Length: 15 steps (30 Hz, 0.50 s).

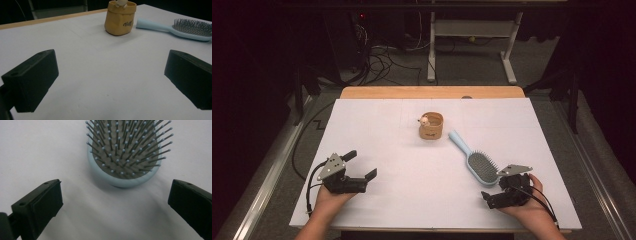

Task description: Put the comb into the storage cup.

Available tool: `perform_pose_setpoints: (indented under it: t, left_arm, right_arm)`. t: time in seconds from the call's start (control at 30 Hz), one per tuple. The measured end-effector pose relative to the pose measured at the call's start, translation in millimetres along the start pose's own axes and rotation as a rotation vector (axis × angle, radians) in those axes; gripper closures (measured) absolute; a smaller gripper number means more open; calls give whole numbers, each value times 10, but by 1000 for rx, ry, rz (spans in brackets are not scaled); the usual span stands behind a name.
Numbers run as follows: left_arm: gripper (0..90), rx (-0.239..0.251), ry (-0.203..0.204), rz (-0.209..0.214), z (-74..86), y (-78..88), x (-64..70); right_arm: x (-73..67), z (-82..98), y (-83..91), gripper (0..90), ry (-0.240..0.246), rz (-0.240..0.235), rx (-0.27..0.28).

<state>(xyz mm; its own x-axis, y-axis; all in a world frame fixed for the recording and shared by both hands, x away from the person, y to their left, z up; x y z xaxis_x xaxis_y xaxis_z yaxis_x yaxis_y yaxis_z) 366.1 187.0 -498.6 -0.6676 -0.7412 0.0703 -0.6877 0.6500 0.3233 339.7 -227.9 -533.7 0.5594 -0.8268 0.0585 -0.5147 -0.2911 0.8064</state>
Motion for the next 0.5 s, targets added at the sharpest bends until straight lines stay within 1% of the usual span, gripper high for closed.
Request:
perform_pose_setpoints:
  t: [0.07, 0.1, 0.17, 0.33, 0.5]
  left_arm:
    - [0, 0, 9, 2, -1, 1, -5]
    - [0, -7, 18, 11, 6, 0, -3]
    - [0, -17, 27, 19, 20, -4, 0]
    - [0, -3, 11, 22, 7, -6, 25]
    - [0, 7, 15, 26, -4, -11, 28]
  right_arm:
    - [-5, -17, -25, 0, 8, -1, -12]
    - [-6, -30, -36, 0, 13, -1, -18]
    - [-10, -63, -58, 0, 16, -2, -16]
    - [8, -121, -115, 0, 7, -8, -28]
    - [55, -217, -148, 1, 9, -8, -45]
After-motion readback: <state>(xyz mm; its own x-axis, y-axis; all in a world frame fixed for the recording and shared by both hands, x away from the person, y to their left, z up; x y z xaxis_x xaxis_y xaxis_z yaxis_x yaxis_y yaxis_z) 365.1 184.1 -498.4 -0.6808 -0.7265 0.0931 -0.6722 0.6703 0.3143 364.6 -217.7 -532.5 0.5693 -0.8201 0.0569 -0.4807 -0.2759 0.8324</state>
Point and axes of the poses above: each handheld gripper's, and its own axes: y roughly backward along the jaws, z roughly out of its underside, x roughly to its right, the point moved 9 cm from there along -y, roughly forward along the jaws, and after that the axes turned 1 degree about x, right-handed, at the moved point
